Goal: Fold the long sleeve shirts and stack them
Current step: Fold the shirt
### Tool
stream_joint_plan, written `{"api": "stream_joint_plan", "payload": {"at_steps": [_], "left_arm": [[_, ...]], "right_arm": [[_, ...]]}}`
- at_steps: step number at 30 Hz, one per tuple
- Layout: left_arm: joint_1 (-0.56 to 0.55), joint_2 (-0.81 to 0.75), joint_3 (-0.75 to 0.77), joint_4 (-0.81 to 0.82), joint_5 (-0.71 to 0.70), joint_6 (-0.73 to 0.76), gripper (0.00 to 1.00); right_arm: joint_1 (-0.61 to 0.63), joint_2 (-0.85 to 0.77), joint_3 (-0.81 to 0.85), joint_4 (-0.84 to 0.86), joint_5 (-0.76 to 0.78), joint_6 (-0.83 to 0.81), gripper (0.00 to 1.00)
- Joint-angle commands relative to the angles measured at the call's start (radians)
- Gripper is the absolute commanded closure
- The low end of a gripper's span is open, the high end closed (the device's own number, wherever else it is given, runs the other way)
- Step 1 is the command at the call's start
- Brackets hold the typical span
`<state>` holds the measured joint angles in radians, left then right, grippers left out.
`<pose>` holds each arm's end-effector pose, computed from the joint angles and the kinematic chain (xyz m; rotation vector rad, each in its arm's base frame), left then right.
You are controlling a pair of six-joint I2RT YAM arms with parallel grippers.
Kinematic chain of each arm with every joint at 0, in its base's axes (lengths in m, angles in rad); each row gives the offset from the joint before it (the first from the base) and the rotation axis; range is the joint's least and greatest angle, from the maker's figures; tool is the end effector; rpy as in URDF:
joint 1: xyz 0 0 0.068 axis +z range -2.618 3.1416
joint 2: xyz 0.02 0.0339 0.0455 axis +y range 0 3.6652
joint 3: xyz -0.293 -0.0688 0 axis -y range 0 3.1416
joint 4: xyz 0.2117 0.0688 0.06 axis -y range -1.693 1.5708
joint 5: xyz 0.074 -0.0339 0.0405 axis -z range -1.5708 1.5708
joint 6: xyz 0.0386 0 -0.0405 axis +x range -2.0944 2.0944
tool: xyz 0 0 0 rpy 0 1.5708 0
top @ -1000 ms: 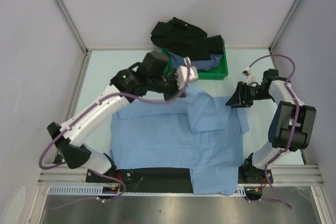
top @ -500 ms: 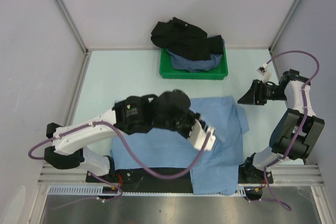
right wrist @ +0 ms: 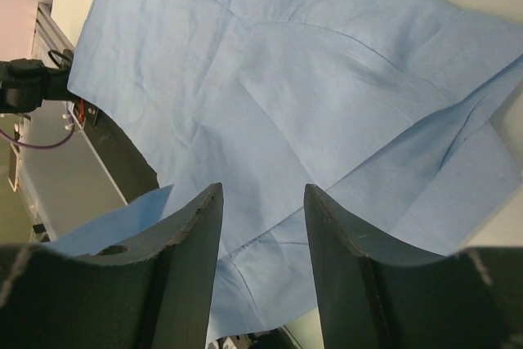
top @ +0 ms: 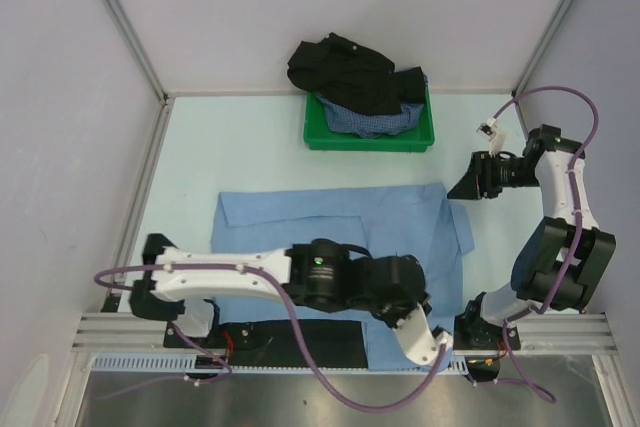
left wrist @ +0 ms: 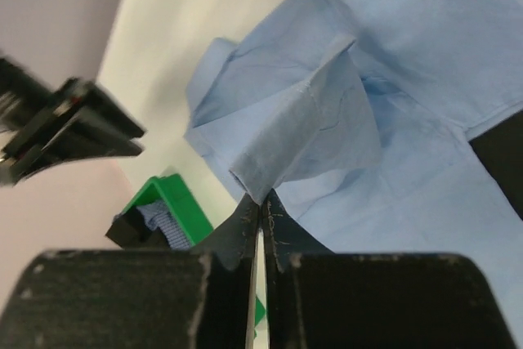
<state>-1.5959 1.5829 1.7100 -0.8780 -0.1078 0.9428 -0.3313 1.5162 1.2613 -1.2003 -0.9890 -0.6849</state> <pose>-0.0036 -0.3081 0.4162 2.2036 0.7422 -0.2053 0.2327 -0.0459 0.3162 -0.4880 2.3124 1.0462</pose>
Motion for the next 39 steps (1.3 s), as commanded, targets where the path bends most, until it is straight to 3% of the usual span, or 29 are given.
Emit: {"api": "stream_joint_plan", "payload": {"at_steps": [1, 3, 5, 8, 10, 14, 19, 23, 33, 39], "left_arm": [[-0.036, 0.182, 0.135, -0.143, -0.044, -0.100, 0.97], [-0.041, 0.324, 0.365, -0.264, 0.009, -0.273, 1.00], [-0.044, 0.368, 0.468, -0.352, 0.010, -0.355, 1.00], [-0.102, 0.319, 0.390, -0.256, -0.114, -0.267, 1.00], [-0.159, 0.307, 0.315, -0.216, -0.174, -0.204, 0.98], [-0.193, 0.310, 0.327, -0.220, -0.141, -0.159, 0.93], [-0.190, 0.281, 0.246, -0.164, -0.130, -0.183, 0.94], [-0.190, 0.270, 0.238, -0.157, -0.138, -0.220, 0.93], [-0.153, 0.161, 0.105, -0.105, -0.138, -0.323, 0.90], [-0.151, 0.118, 0.062, -0.084, -0.155, -0.319, 0.86]], "right_arm": [[0.003, -0.028, 0.029, -0.010, 0.010, -0.028, 0.51], [0.009, -0.028, 0.035, -0.024, -0.006, -0.037, 0.51], [0.044, -0.031, 0.009, -0.042, -0.025, -0.051, 0.51], [0.165, -0.051, -0.037, -0.018, -0.023, -0.041, 0.55], [0.253, -0.077, -0.088, 0.078, 0.013, 0.050, 0.59], [0.501, -0.103, -0.166, 0.255, 0.091, 0.189, 0.64], [0.687, -0.032, -0.263, 0.433, 0.180, 0.317, 0.73], [0.724, 0.085, -0.263, 0.458, 0.289, 0.349, 0.79], [0.873, 0.295, -0.212, 0.435, 0.509, 0.361, 0.81], [0.850, 0.238, -0.162, 0.332, 0.599, 0.318, 0.83]]}}
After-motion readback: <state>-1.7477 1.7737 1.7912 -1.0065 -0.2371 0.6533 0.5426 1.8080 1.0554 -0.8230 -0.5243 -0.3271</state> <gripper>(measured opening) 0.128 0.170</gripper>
